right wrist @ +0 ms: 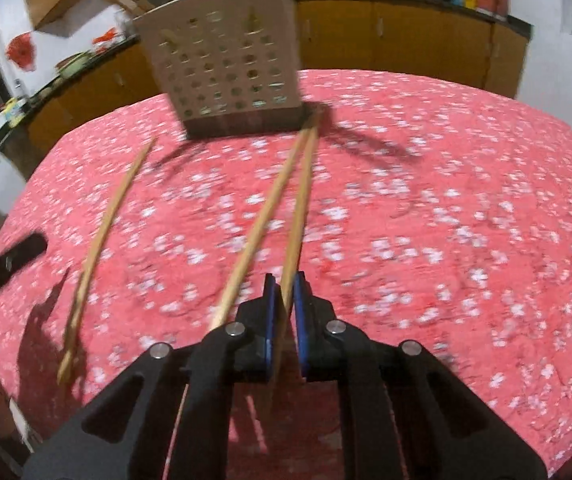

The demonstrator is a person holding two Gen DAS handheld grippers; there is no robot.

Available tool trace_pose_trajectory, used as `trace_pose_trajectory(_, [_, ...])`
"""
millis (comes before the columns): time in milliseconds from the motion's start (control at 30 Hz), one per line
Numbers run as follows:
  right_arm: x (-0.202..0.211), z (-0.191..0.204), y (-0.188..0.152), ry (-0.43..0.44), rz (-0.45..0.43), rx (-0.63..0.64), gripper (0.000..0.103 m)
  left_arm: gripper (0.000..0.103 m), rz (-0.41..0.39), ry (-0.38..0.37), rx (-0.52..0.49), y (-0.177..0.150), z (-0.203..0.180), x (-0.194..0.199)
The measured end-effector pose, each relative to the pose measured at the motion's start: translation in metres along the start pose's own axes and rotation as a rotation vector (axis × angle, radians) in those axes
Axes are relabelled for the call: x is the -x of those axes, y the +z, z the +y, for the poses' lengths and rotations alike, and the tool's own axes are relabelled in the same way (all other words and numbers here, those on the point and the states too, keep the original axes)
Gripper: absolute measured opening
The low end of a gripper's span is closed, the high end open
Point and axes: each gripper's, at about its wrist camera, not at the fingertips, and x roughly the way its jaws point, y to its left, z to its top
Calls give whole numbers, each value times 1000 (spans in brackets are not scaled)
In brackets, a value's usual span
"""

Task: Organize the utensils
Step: 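Close the left gripper on a chopstick while the right gripper grasps another chopstick, then raise the left gripper's chopstick upright over the holder while the right gripper lifts its chopstick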

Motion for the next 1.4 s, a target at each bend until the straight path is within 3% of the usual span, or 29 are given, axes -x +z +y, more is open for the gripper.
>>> trace_pose_trajectory(233, [1,-24,2,-19,-12,-58,8,14,58,22,-48,-8,-10,-19])
trace_pose_trajectory(467, [1,-23,1,-28,-19,-45,9,13,103,58,-90,-16,-15,-30])
trace_pose_trajectory(733, [4,-16,-2,-23,-23,-15,10,8,99,120,-139,-15,-22,-39])
trace_pose_trajectory(933, [0,-32,5,-66,-36,-62,8,7,91,175,-67,12,12,-52])
trace_pose_trajectory(1100, [-3,-50,10,-96,-63,-94,9,7,79,118,4,19,32,-54])
trace_pose_trajectory(1400, [-5,-48,11,-111,-65,-78,9,8,64,107,15,14,36,-50])
